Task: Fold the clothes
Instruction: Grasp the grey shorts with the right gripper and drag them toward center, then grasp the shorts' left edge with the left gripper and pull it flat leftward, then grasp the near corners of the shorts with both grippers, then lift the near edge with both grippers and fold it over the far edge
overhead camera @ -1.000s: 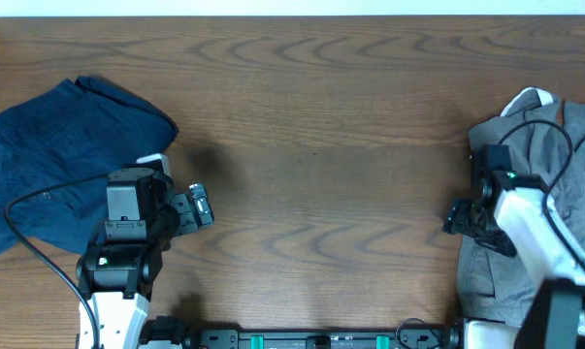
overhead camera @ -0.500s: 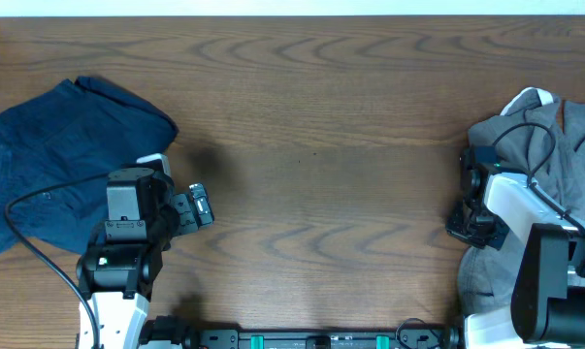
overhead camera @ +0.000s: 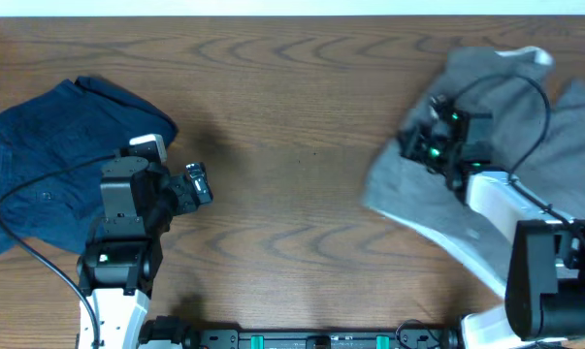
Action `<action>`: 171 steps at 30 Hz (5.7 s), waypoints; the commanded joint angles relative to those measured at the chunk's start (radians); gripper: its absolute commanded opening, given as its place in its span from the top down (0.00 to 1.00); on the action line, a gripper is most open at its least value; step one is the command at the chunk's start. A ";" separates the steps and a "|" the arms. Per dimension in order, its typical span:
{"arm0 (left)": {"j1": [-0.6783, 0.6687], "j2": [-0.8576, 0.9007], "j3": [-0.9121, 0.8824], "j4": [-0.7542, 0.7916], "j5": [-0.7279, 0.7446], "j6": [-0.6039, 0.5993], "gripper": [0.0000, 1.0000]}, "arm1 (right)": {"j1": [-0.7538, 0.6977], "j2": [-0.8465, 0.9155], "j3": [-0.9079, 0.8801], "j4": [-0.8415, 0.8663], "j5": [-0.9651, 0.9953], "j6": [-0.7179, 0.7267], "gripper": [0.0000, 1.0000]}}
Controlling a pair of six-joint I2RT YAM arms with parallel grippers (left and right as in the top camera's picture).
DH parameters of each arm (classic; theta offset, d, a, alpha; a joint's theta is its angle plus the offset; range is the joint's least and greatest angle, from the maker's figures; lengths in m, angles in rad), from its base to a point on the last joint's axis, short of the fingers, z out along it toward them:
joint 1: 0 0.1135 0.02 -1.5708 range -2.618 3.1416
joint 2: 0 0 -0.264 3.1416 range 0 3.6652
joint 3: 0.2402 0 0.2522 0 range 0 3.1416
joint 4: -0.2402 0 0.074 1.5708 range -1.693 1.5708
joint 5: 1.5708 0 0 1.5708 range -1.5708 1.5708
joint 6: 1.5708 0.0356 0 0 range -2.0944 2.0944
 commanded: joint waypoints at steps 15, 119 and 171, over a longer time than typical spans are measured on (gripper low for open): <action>0.004 0.074 0.018 0.038 0.029 -0.160 0.02 | -0.102 -0.240 0.004 -0.370 0.132 -0.099 0.01; -0.365 0.702 0.064 -0.178 0.106 -0.996 0.94 | -0.337 -0.508 -0.007 -1.185 0.450 -0.019 0.01; -0.365 -0.025 0.143 -0.562 0.102 -0.520 0.94 | -0.319 -0.626 0.329 -1.349 0.637 0.030 0.99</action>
